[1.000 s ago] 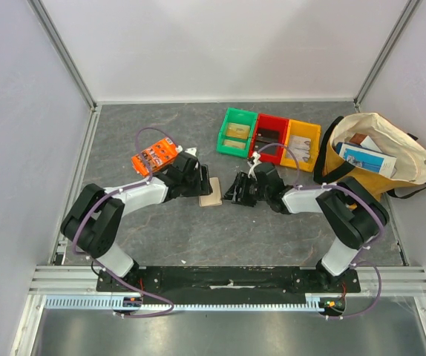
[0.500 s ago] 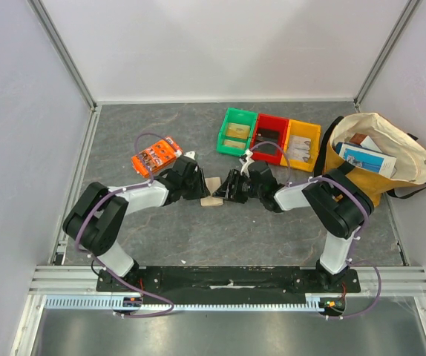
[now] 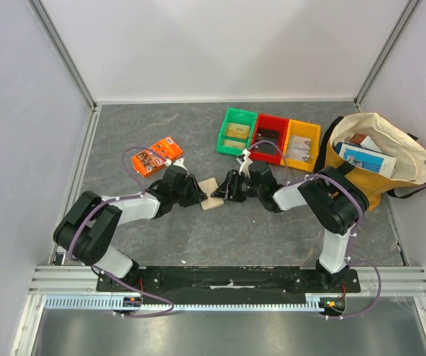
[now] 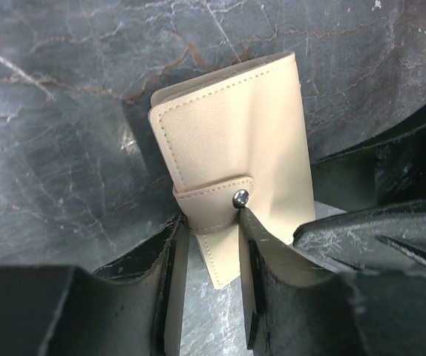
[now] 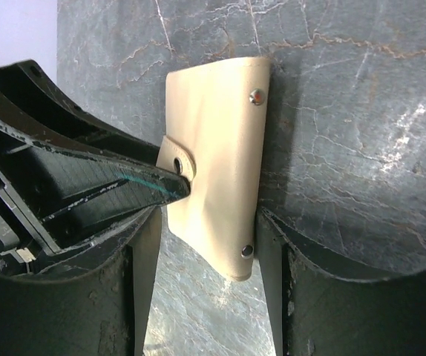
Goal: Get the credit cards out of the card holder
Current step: Open the card holder at the center of the board.
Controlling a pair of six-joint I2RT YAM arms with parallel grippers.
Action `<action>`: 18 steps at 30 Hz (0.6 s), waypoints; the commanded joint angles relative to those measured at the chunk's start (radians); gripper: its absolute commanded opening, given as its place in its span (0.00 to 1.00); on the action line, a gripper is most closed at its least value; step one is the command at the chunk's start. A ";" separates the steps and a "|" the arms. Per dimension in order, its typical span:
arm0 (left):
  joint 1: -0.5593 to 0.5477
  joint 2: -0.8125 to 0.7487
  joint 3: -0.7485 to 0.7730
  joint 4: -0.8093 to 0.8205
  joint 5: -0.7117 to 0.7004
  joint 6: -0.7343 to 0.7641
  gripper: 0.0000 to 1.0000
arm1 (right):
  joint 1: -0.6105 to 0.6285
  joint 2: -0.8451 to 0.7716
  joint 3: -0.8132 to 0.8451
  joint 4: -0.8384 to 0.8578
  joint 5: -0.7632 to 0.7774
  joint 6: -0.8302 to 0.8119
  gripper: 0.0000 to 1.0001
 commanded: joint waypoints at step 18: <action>-0.025 -0.245 -0.071 -0.041 0.032 -0.016 0.44 | 0.022 -0.176 -0.136 -0.118 0.068 -0.088 0.00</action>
